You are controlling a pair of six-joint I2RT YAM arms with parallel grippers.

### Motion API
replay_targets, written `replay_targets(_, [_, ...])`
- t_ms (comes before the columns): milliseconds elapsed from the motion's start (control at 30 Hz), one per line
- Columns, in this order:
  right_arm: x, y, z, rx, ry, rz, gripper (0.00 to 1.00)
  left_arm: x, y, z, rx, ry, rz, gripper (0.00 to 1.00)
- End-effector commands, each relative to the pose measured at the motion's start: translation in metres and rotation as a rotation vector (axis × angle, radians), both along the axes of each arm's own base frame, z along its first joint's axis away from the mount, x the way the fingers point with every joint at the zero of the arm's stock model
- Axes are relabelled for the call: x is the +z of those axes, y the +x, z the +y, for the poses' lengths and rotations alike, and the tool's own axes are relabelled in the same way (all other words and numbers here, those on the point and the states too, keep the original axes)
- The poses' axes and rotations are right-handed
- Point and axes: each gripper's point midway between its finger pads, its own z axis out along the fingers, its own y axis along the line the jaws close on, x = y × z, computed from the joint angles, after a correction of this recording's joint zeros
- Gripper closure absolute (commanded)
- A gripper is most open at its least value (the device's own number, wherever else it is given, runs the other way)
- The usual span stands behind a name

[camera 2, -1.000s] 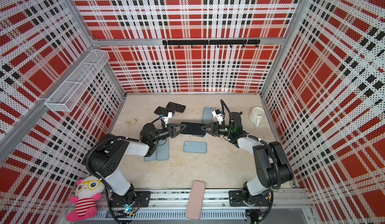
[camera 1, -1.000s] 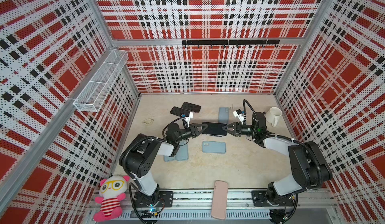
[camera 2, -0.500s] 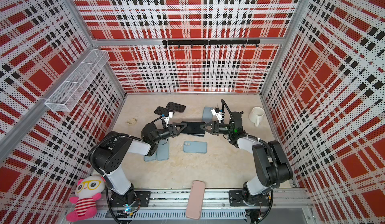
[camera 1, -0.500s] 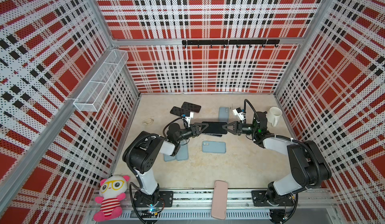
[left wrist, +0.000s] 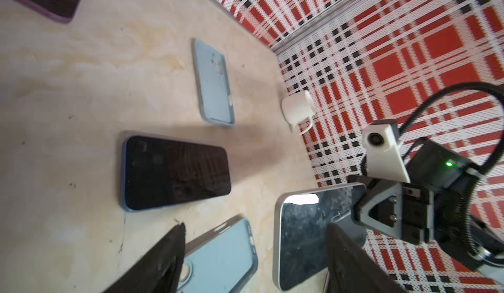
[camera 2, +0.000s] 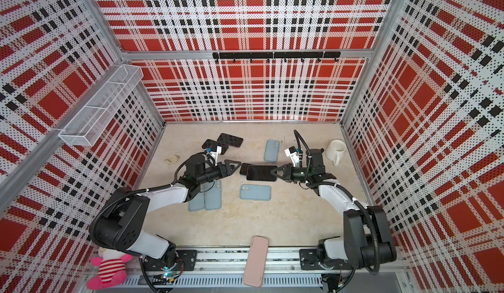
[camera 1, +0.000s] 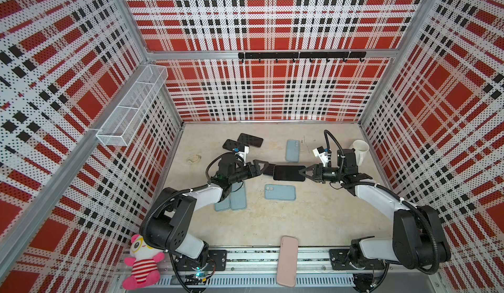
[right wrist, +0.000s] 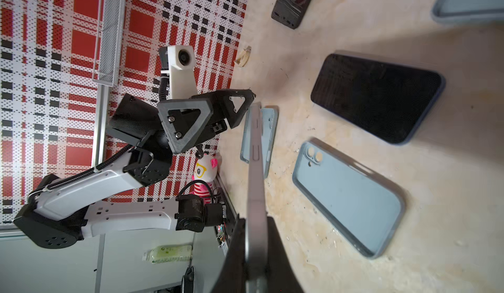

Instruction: Put the phone into the phone case

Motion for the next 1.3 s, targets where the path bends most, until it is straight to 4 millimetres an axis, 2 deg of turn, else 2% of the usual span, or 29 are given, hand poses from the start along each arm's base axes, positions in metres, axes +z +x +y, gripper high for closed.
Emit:
replay_targets(0, [-0.008, -0.010, -0.003, -0.002, -0.022, 0.013, 1.00, -0.033, -0.009, 0.012, 0.035, 0.183, 0.051, 0.20])
replay_targets(167, [-0.032, -0.015, -0.005, -0.003, -0.039, 0.070, 1.00, -0.051, -0.014, 0.009, 0.030, 0.232, 0.080, 0.23])
replay_targets(433, [-0.057, -0.014, -0.006, 0.013, -0.082, 0.120, 1.00, -0.073, -0.026, -0.006, -0.013, 0.284, 0.116, 0.28])
replay_targets(833, [-0.080, -0.011, 0.000, 0.024, -0.118, 0.171, 1.00, -0.099, -0.040, -0.021, -0.058, 0.324, 0.168, 0.50])
replay_targets(1067, [-0.093, -0.014, 0.004, 0.029, -0.140, 0.202, 1.00, -0.109, -0.044, -0.027, -0.072, 0.327, 0.193, 0.55])
replay_targets(1267, [-0.106, -0.015, 0.012, 0.041, -0.131, 0.233, 1.00, -0.113, -0.048, -0.034, -0.099, 0.305, 0.222, 0.55])
